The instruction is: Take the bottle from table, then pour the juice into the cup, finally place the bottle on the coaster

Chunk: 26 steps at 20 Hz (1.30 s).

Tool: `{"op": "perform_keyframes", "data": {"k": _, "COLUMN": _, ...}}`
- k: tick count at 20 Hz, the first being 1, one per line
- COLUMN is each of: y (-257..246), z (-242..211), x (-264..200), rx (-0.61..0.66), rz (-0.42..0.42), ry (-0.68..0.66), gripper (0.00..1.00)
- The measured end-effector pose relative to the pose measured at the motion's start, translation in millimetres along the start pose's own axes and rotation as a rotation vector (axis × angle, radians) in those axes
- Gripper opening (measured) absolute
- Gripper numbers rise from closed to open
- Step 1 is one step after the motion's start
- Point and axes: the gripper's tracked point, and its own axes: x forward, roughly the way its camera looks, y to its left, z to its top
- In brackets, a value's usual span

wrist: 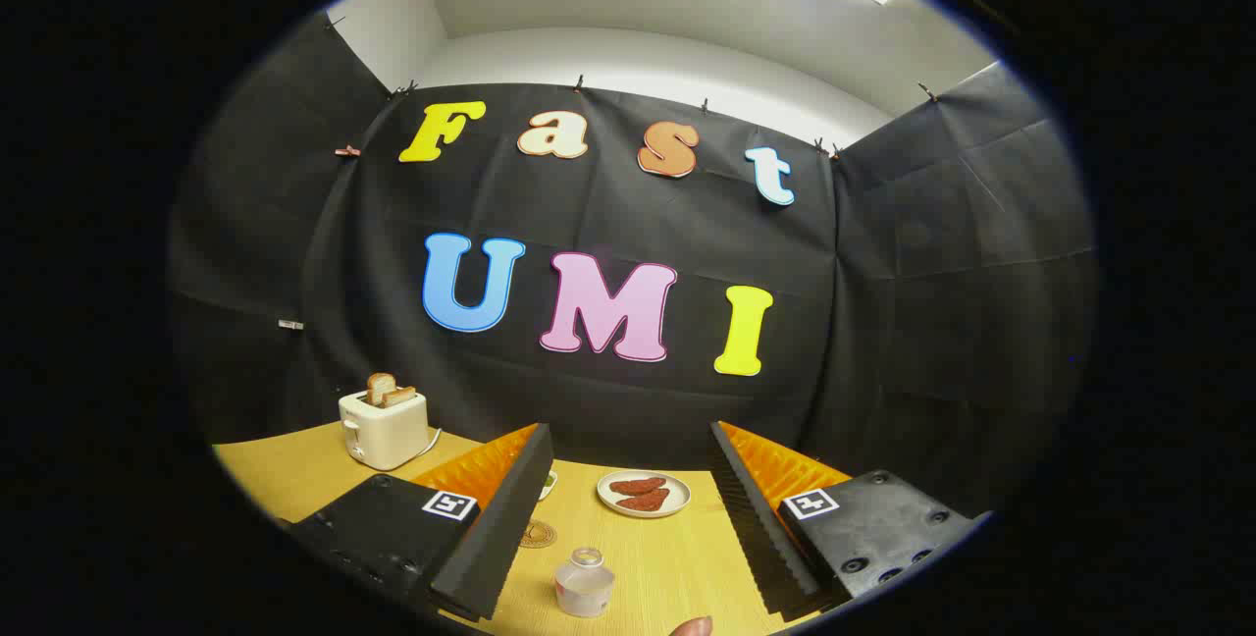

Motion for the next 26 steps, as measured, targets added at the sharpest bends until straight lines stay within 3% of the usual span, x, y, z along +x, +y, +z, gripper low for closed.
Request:
{"op": "perform_keyframes", "data": {"k": 19, "y": -3, "z": -10, "x": -5, "rx": 0.012, "rz": 0.002, "ry": 0.011, "gripper": 0.97}}
{"op": "perform_keyframes", "data": {"k": 26, "y": 13, "z": -34, "x": -11, "rx": 0.027, "rz": 0.053, "ry": -0.012, "gripper": 0.97}}
